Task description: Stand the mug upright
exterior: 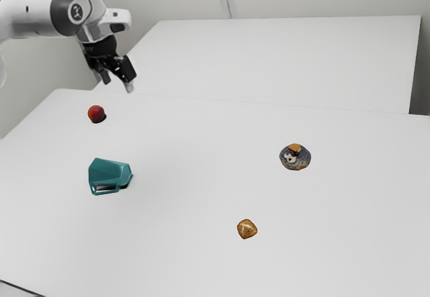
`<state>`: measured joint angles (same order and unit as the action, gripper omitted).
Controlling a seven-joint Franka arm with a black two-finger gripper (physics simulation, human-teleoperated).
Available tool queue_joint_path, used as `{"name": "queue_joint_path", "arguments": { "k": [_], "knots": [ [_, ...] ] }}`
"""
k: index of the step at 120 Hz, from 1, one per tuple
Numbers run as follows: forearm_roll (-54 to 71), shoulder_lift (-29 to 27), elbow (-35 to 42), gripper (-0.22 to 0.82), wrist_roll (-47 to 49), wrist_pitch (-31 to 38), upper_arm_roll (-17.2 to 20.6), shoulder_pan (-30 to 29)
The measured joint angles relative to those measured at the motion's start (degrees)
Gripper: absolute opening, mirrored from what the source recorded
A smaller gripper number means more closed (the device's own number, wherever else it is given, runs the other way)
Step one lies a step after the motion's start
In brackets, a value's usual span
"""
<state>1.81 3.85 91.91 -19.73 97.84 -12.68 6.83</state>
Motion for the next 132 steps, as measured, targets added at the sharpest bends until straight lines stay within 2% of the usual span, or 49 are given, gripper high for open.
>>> {"name": "queue_joint_path", "arguments": {
  "k": [15, 32, 47, 56, 63, 72, 80, 104, 132],
  "knots": [
    [0.1, -0.6, 2.0, 0.60, 0.1, 1.6, -0.4, -0.4],
    [-0.1, -10.1, 18.5, 0.60, 0.3, 9.6, -1.3, 0.2],
    [-7.3, -15.8, 28.4, 0.60, -2.1, 14.3, -1.6, -8.2],
    [-15.9, -17.0, 32.6, 0.60, -6.8, 16.0, -2.3, -12.4],
    [-24.0, -17.3, 36.0, 0.60, -11.9, 17.1, -4.4, -14.3],
    [-32.7, -17.1, 38.4, 0.60, -19.1, 18.0, -7.5, -15.5],
    [-39.6, -15.6, 39.6, 0.60, -25.8, 18.0, -8.7, -17.5],
    [-56.1, -7.4, 40.0, 0.60, -46.3, 14.7, -9.1, -22.9],
    [-61.4, -2.5, 39.9, 0.60, -65.7, 11.5, -9.2, -29.6]
  ]
}}
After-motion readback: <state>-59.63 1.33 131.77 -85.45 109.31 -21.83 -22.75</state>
